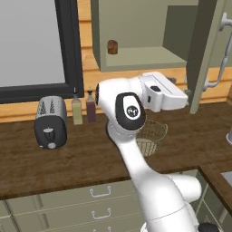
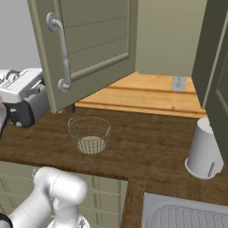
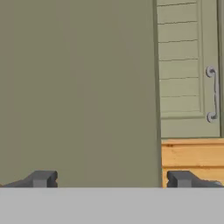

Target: Open the cabinet, pick up the bread from the cabinet and place it in the basket. Then move the basket to the dining counter.

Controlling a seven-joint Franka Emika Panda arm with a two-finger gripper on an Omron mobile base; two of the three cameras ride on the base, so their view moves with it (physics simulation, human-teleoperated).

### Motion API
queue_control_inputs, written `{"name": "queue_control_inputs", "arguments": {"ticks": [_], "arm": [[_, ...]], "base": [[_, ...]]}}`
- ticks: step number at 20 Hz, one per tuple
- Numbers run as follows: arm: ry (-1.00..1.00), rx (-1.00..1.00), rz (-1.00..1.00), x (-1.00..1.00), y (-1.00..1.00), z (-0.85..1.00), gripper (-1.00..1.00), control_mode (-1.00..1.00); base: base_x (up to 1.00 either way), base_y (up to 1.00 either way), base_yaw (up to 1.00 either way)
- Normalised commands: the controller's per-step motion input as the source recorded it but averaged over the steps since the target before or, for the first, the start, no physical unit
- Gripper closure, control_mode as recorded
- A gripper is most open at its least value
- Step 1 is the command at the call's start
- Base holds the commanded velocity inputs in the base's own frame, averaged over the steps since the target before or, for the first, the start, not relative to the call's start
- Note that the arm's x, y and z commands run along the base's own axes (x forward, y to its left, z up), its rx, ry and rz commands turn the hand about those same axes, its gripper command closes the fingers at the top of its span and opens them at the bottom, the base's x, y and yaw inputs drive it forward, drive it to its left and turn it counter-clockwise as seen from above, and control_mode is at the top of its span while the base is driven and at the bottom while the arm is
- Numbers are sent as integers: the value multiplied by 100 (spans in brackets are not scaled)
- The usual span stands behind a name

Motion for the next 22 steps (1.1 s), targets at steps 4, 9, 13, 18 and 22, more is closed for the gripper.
{"name": "queue_control_inputs", "arguments": {"ticks": [4,9,13,18,22], "arm": [[0,0,-21,46,-34,-17,-100,-100],[0,0,-3,39,-35,-6,-100,-100],[0,2,1,4,-88,-12,-100,-100],[0,7,7,0,-100,-23,-100,-100],[-1,12,13,0,-100,-23,-100,-100]], "base": [[0,0,0],[0,0,0],[0,0,0],[0,0,0],[0,0,0]]}}
